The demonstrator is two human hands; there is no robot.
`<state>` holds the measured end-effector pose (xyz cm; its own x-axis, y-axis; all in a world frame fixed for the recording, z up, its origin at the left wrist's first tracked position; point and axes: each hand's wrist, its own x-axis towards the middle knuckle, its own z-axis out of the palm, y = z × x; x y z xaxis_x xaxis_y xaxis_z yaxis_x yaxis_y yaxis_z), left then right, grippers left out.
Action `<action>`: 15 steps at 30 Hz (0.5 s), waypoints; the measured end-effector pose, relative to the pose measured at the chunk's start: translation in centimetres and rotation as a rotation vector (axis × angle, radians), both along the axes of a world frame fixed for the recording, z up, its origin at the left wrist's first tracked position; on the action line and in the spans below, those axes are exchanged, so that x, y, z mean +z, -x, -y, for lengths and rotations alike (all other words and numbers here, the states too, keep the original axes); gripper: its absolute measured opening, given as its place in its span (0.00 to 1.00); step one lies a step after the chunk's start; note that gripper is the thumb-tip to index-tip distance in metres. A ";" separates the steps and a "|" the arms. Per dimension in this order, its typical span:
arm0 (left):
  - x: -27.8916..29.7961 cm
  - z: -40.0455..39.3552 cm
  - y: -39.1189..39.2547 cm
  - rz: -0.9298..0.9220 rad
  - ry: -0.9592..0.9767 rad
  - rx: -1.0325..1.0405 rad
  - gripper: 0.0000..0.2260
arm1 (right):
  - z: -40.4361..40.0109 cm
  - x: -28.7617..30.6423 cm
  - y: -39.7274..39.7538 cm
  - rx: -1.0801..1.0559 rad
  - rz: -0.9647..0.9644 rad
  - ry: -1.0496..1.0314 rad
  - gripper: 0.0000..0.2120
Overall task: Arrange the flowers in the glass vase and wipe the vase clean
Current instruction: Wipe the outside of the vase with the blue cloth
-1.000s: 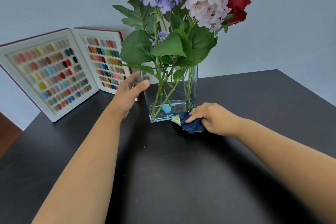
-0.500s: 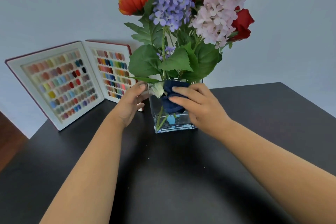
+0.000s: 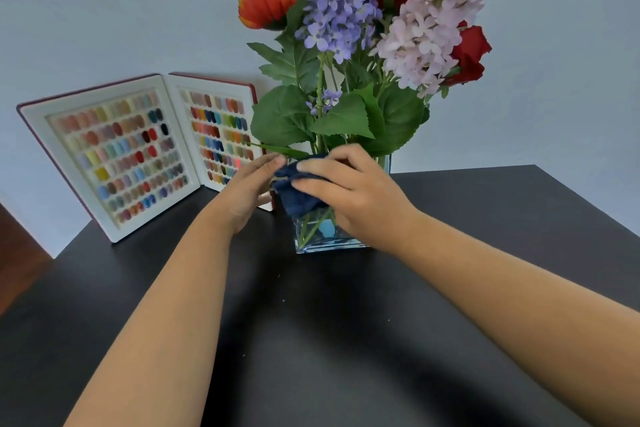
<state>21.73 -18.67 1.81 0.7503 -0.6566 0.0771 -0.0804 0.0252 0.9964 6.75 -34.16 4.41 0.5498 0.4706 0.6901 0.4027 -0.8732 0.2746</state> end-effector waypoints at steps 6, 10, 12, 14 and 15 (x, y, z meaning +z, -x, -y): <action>0.5 0.0 -0.5 -0.049 -0.013 -0.021 0.17 | -1.6 -3.5 -0.3 -0.085 -0.090 0.181 0.16; 1.1 0.1 0.1 -0.060 -0.085 0.009 0.15 | -2.7 -7.1 0.5 -0.197 -0.466 0.266 0.17; 1.0 0.0 0.0 -0.041 -0.101 0.004 0.15 | -2.8 -6.6 0.7 -0.185 -0.444 0.241 0.16; 0.7 -0.1 -0.2 -0.022 -0.103 -0.019 0.18 | -2.8 -4.5 0.2 -0.120 -0.263 0.156 0.17; 0.5 -0.1 -0.3 -0.028 -0.078 -0.026 0.19 | -2.7 -3.1 -0.2 -0.090 -0.160 0.105 0.19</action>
<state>22.03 -18.61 2.34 0.7344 -0.6787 0.0043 -0.0532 -0.0512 0.9973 7.00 -31.43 1.29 0.6916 0.4791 0.5405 0.3702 -0.8777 0.3043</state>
